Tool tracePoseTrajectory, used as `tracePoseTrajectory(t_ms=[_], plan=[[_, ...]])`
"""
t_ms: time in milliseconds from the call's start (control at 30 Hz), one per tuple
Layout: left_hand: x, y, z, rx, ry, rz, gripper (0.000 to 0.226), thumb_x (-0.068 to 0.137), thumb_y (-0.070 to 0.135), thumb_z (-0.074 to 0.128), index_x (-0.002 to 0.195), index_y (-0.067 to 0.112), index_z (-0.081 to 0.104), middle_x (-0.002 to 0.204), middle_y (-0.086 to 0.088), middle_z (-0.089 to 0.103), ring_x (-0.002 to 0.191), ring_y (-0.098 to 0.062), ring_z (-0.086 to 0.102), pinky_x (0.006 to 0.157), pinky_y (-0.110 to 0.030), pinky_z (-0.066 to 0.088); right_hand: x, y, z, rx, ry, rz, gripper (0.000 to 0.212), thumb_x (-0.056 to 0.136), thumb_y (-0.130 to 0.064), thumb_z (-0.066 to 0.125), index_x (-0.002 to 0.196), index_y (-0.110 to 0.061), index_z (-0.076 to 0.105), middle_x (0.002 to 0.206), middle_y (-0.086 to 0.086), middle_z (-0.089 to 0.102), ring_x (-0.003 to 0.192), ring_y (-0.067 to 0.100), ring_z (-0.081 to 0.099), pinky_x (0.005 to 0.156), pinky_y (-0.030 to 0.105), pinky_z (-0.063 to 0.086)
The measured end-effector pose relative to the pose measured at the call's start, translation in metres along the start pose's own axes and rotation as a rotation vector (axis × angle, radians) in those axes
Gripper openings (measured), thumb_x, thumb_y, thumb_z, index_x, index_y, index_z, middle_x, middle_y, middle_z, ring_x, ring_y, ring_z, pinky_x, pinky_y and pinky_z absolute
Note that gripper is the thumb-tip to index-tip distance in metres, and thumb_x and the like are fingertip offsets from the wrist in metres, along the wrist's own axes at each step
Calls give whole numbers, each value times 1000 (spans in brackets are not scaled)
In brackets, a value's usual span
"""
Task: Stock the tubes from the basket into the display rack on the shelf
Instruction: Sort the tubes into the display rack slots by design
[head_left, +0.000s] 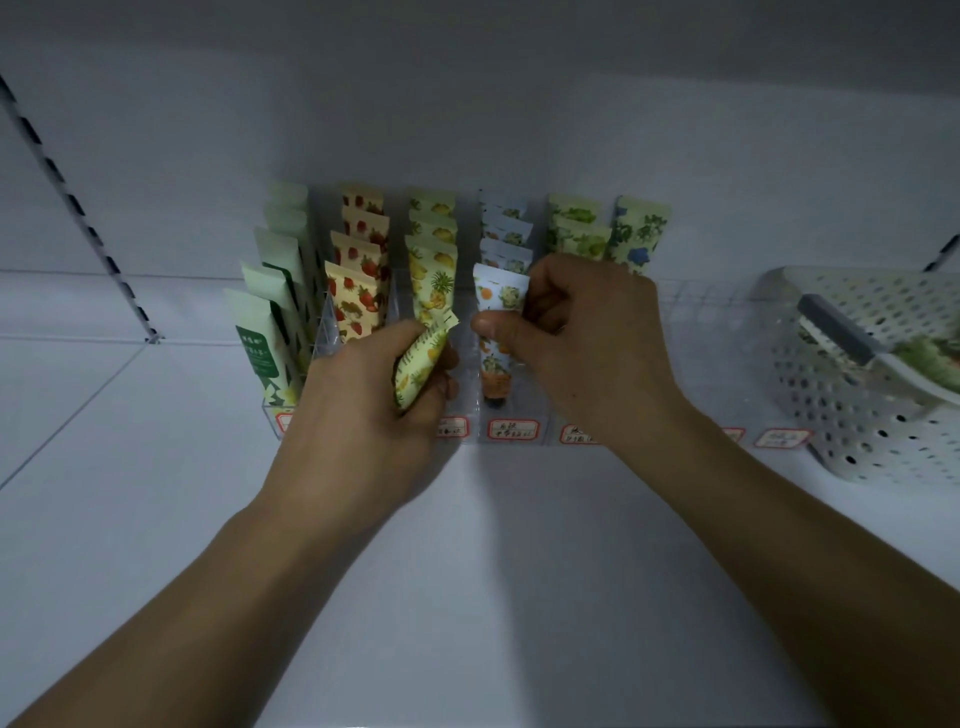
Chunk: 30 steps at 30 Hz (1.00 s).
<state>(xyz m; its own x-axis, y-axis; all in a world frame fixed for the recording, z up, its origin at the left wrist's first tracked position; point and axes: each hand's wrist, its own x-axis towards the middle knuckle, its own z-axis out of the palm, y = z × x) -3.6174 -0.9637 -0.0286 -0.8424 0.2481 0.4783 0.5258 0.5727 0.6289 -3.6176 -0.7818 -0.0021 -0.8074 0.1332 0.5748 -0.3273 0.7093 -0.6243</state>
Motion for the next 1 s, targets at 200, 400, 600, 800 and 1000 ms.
tracePoseTrajectory(t_ms=[200,400,600,800,1000], plan=[[-5,11,-1,-180,-107,75,7,81,19,57,87,19,60,71,-2,59,63,-23,53,56,-46,43,-18,5,2,-3,35,12,31,88,-37,73,78,-17,52,59,-8,51,54,1,52,51,10,38],[-5,13,-2,-498,-289,73,10,86,3,55,95,2,60,78,-21,59,60,-33,50,47,-38,41,-26,-4,-10,375,-106,-100,21,96,-32,61,110,-16,61,65,-6,50,51,7,49,50,19,41],[-5,13,7,-619,-304,-4,20,88,1,72,107,8,67,90,-16,67,58,-26,67,55,-29,54,-29,-7,-8,417,-206,-78,6,96,-16,64,100,-15,68,88,-1,68,68,8,69,57,24,53],[0,11,5,-607,-210,12,31,104,33,46,83,14,59,69,-10,64,45,-22,56,43,-32,41,-20,-3,-19,587,-60,-76,16,95,-16,61,109,-20,66,80,-7,61,43,13,46,43,19,37],[-4,14,9,-915,-302,-153,44,105,36,38,91,1,59,61,6,59,43,-1,49,41,-15,33,-22,-8,-16,504,-90,-117,17,94,-20,68,107,-31,65,84,-10,66,59,7,61,53,16,46]])
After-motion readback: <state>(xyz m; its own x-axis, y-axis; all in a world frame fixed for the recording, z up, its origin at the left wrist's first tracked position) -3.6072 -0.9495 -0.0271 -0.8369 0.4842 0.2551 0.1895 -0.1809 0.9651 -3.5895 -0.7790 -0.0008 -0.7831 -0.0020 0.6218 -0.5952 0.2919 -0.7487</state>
